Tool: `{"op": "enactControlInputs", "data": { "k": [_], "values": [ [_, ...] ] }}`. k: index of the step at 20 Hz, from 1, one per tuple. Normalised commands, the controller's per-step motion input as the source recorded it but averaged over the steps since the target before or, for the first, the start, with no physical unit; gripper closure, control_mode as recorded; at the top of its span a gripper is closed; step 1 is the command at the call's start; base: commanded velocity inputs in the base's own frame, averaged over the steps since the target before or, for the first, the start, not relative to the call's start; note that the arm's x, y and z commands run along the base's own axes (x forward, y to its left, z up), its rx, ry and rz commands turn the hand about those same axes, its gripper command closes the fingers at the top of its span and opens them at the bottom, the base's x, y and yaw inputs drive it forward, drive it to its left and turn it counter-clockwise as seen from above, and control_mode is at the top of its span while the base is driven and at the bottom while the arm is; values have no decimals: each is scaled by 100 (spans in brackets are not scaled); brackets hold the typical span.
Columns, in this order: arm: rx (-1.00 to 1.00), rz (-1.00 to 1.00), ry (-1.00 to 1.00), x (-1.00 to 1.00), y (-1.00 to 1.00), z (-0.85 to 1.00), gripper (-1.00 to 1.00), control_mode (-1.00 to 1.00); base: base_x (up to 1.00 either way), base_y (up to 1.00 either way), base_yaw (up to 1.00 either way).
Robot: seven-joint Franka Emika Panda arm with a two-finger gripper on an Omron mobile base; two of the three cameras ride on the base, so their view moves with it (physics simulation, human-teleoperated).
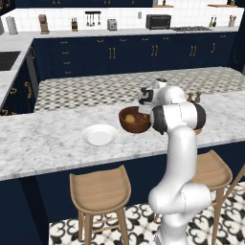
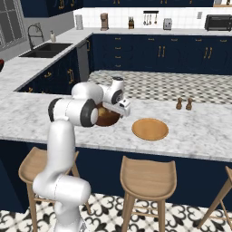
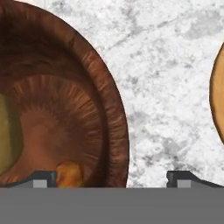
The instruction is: Pick the chicken drumstick and potato from their plates and place them in the bowl. Then put the bowl in the fridge.
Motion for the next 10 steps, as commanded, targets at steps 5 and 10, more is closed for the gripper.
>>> {"op": "enactControlInputs", "data": {
  "k": [5, 10],
  "values": [
    [0, 0, 0, 16, 0, -31, -100, -100, 0, 0, 0],
    [0, 0, 0, -4, 0, -38, 100, -100, 0, 0, 0]
  ]
}}
